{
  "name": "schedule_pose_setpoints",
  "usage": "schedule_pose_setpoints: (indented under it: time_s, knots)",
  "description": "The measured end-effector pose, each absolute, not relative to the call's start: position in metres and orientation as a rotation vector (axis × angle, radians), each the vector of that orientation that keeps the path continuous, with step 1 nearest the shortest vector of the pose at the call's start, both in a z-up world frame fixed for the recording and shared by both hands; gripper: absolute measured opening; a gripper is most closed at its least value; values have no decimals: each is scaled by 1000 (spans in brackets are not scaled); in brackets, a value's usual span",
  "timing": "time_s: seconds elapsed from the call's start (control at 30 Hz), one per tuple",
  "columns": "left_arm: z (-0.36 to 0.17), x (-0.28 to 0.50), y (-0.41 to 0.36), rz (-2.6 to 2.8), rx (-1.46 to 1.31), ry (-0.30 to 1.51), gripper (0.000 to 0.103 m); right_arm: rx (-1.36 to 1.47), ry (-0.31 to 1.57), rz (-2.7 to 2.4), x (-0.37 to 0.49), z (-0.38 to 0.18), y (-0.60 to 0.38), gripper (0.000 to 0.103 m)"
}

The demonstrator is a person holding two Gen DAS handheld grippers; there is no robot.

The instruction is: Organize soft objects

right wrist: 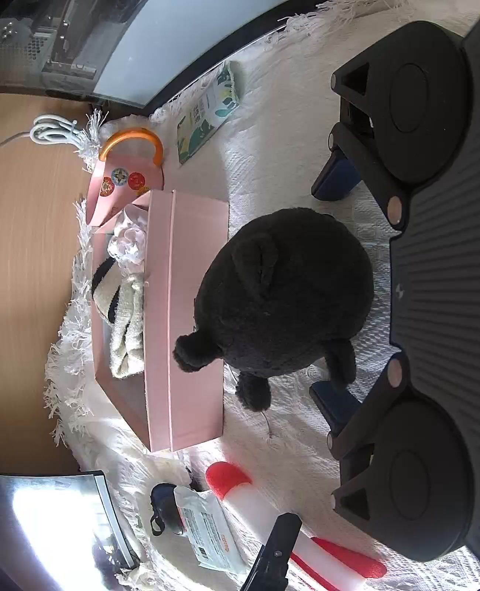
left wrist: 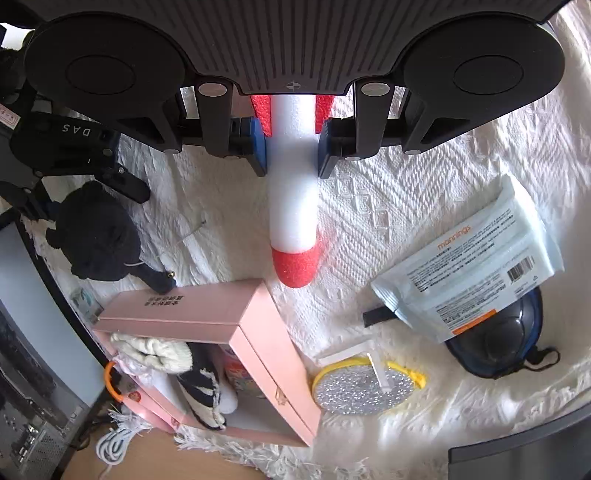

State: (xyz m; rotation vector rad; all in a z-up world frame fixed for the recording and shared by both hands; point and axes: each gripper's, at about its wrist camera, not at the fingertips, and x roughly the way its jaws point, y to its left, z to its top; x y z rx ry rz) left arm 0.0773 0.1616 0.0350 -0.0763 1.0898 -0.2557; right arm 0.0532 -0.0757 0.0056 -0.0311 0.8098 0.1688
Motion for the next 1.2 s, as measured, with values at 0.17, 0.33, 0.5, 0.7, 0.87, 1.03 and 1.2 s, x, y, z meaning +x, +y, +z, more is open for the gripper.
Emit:
schedule_pose_setpoints:
  time_s: [0.17, 0.33, 0.5, 0.7, 0.87, 1.03, 1.2]
  knots:
    - [33, 76, 162, -263, -61, 1066, 33, -26, 804, 155, 51, 6, -75, 103]
    - [32, 74, 159, -262, -50, 1053, 33, -31, 812, 166, 52, 6, -75, 103]
    - [31, 71, 158, -253, -51, 1040, 33, -49, 832, 203, 57, 7, -77, 103]
    - [30, 68, 162, -255, -82, 1023, 33, -122, 778, 182, 61, 25, -74, 99]
    - [30, 68, 162, -257, -80, 1020, 33, -66, 874, 257, 89, 26, -79, 71]
    - [30, 68, 162, -254, -90, 1021, 33, -76, 841, 253, 74, 51, -81, 70]
    - [29, 63, 161, -226, -108, 993, 33, -87, 831, 264, 44, 88, -101, 70]
